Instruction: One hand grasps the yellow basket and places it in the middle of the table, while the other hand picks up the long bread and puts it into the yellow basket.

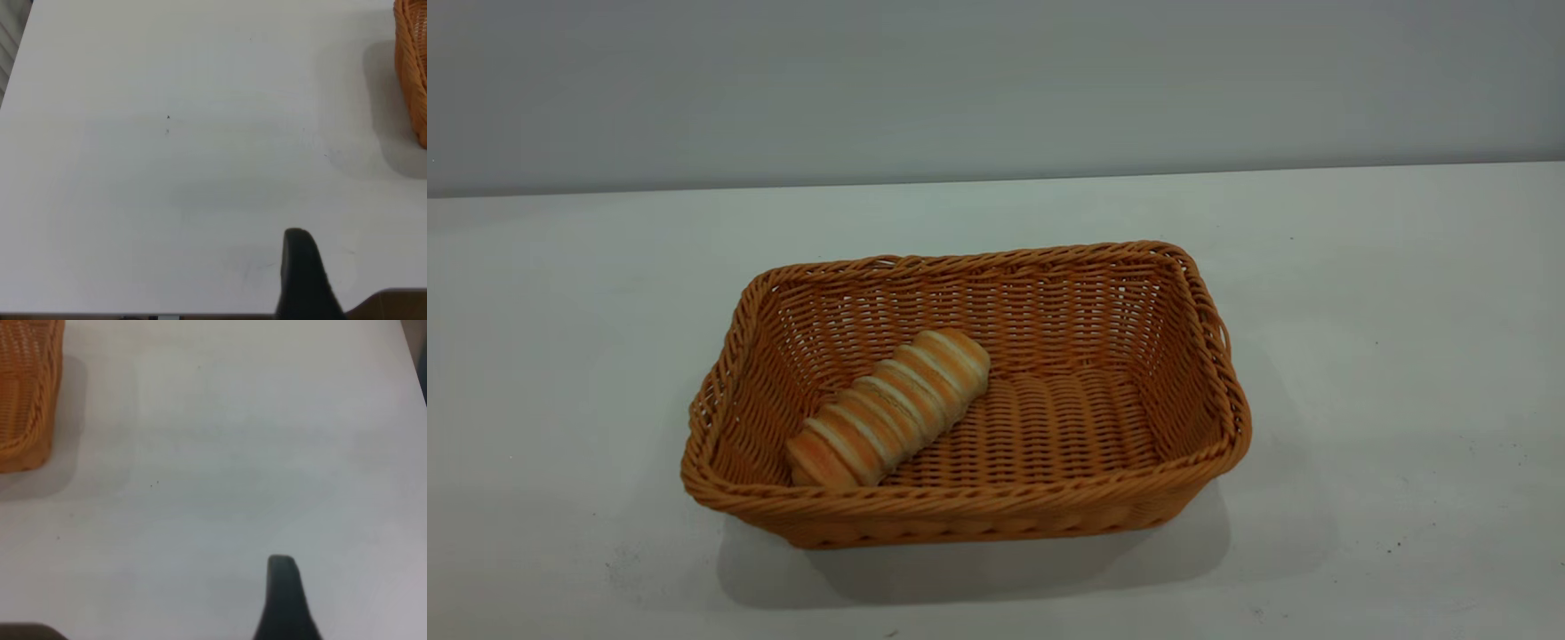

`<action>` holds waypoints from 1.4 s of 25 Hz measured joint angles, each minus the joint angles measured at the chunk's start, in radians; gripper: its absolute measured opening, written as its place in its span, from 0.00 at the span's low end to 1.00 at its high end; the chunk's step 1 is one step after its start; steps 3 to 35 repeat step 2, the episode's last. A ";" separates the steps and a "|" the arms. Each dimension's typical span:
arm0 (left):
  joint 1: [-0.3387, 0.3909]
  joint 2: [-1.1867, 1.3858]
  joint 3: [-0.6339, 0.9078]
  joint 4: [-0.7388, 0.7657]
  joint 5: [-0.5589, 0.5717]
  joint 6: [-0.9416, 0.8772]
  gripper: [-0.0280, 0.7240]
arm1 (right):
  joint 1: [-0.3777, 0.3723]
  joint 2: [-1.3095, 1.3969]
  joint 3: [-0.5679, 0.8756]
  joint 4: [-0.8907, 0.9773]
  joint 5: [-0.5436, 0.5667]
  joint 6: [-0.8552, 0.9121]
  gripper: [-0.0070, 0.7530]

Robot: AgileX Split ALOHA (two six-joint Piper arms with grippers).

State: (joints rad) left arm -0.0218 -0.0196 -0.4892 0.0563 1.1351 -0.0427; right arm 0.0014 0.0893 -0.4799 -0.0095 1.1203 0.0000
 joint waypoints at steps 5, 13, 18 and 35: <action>0.000 0.000 0.000 0.000 0.000 0.000 0.72 | 0.000 0.000 0.000 0.000 0.000 0.000 0.69; 0.000 0.000 0.000 0.000 0.000 0.000 0.72 | 0.000 0.000 0.000 0.000 0.000 0.000 0.69; 0.000 0.000 0.000 0.000 0.000 0.000 0.72 | 0.000 0.000 0.000 0.000 0.000 0.000 0.69; 0.000 0.000 0.000 0.000 0.000 0.000 0.72 | 0.000 0.000 0.000 0.000 0.000 0.000 0.69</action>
